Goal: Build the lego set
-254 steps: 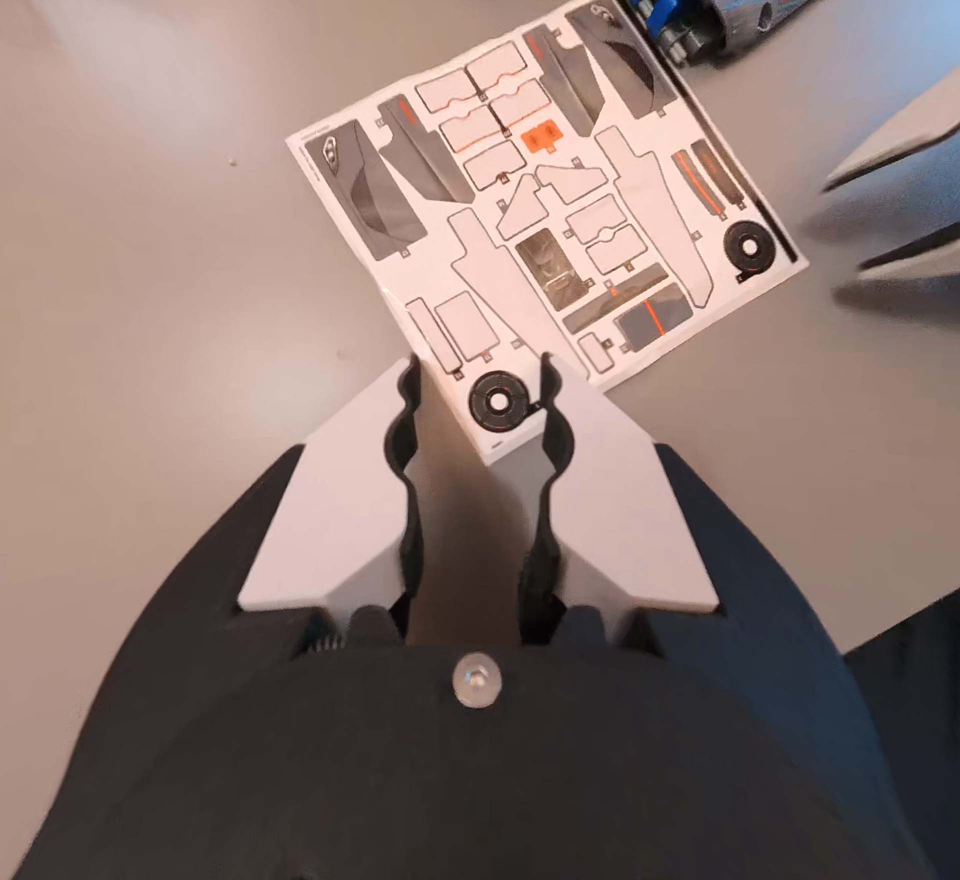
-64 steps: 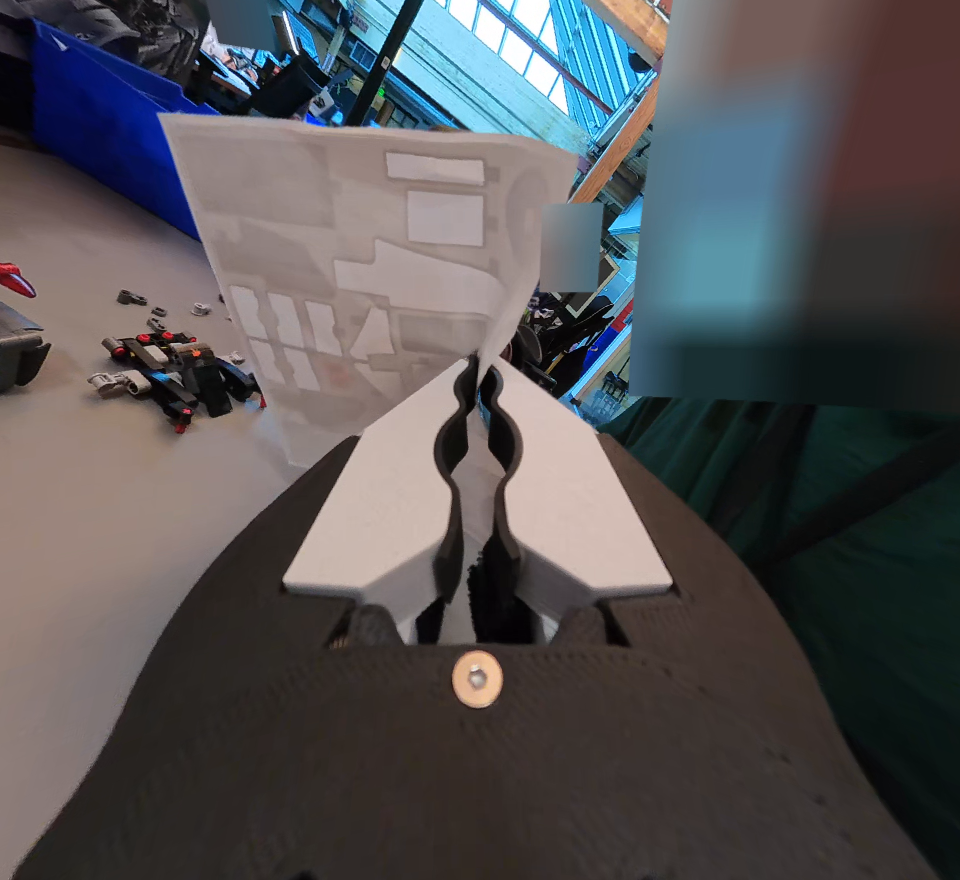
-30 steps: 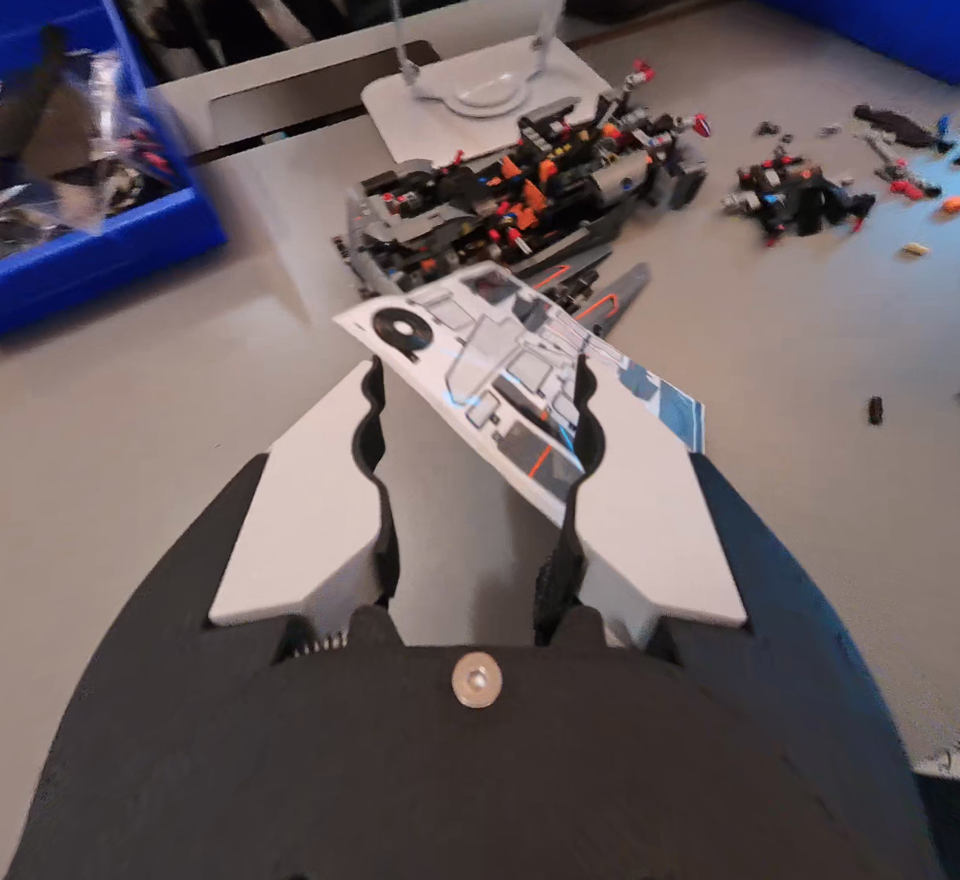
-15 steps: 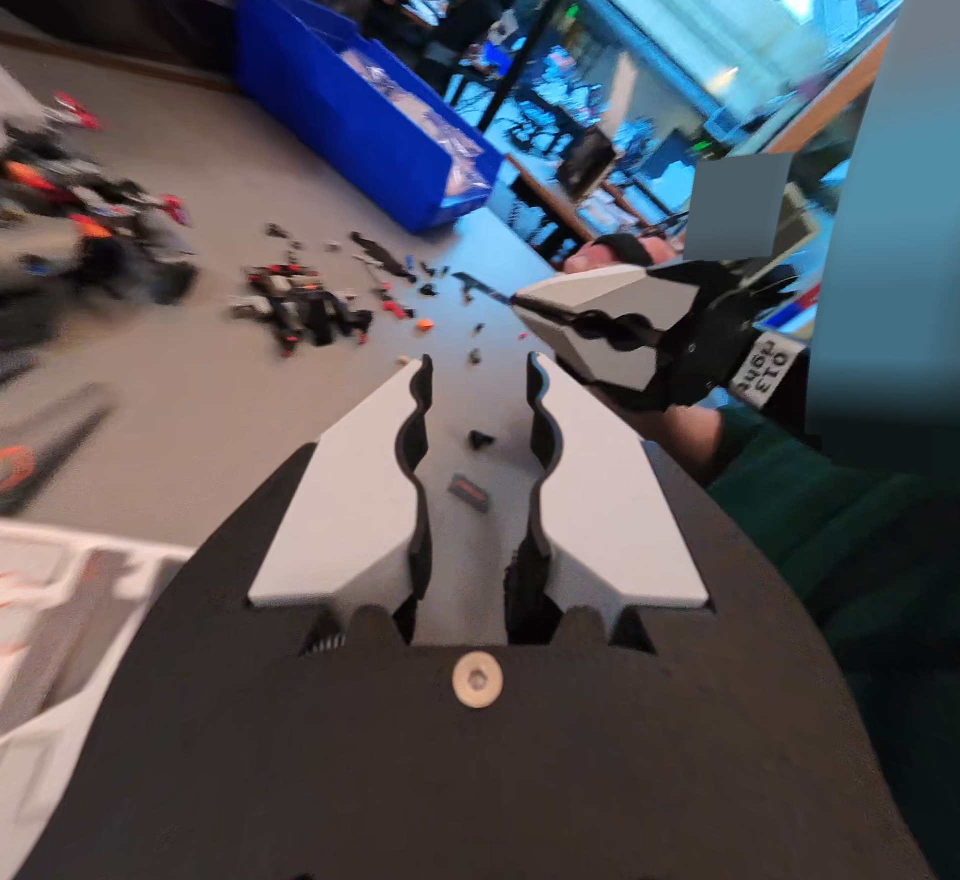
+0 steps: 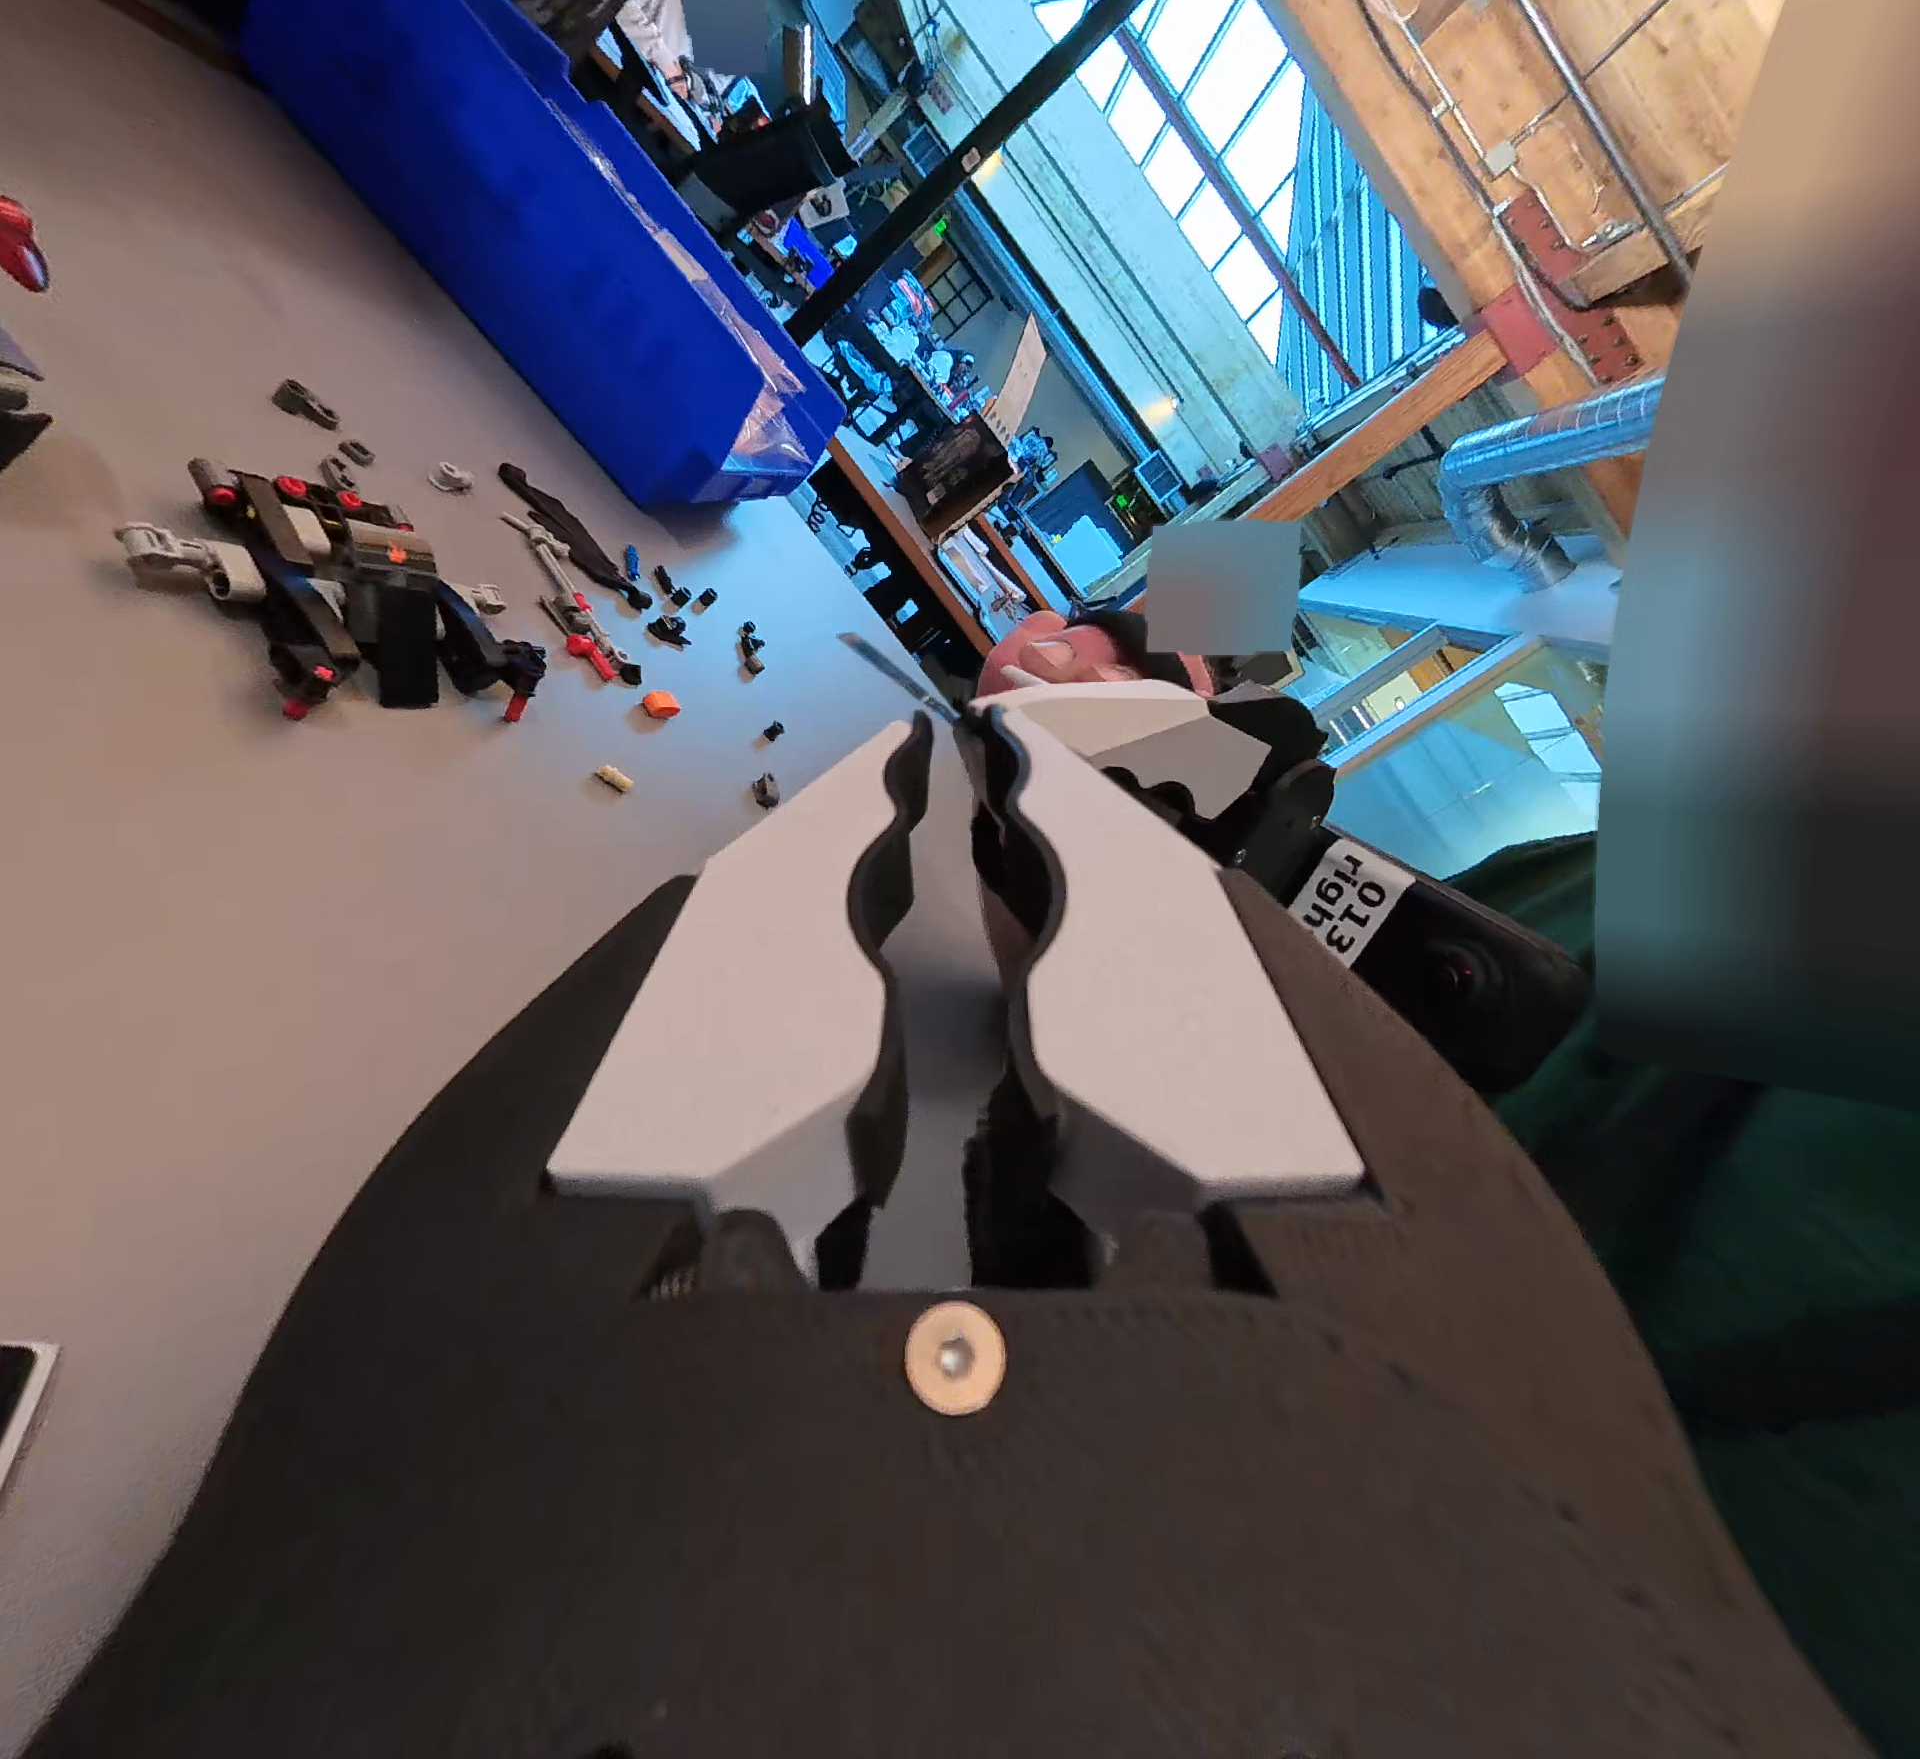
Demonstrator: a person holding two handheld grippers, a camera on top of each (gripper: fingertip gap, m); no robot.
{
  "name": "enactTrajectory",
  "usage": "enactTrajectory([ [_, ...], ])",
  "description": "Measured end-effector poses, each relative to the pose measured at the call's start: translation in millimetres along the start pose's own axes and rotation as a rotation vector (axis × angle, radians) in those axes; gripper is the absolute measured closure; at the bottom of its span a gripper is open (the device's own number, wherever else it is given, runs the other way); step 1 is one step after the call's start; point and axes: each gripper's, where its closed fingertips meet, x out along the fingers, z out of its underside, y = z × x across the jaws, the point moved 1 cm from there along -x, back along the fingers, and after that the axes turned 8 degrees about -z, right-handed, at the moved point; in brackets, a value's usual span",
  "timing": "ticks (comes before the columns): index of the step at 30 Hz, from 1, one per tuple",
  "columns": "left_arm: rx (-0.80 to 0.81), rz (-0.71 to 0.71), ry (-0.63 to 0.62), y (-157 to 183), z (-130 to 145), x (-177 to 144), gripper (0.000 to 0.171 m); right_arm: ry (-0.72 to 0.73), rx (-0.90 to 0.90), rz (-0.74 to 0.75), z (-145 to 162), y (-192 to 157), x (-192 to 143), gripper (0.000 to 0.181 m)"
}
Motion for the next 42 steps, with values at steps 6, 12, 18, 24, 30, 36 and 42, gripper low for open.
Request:
enactTrajectory([
  [6, -0.019, 0.022, -0.004, 1, 0, 0, 0.171, 0.003, 0.001, -0.002, 0, 0, 1, 0.181],
  [12, 0.026, 0.005, -0.015, -2, 1, -1, 0.171, 0.042, 0.107, -0.031, 1, 2, 0, 0.168],
  [18, 0.111, -0.031, -0.064, -7, 0, -7, 0.171, 0.224, 0.638, -0.219, 16, 18, -6, 0.166],
  [24, 0.168, -0.025, -0.132, -6, 2, -8, 0.171, 0.406, 1.066, -0.491, 17, 15, -1, 0.168],
  [30, 0.171, -0.006, -0.142, -6, 6, -5, 0.171, 0.461, 1.199, -0.589, 16, 12, 5, 0.171],
  [36, 0.165, 0.012, -0.143, -6, 7, -2, 0.171, 0.466, 1.208, -0.615, 16, 10, 7, 0.181],
  [42, 0.178, -0.044, -0.093, -13, -2, 2, 0.153, 0.489, 1.284, -0.614, 27, 14, 3, 0.181],
])
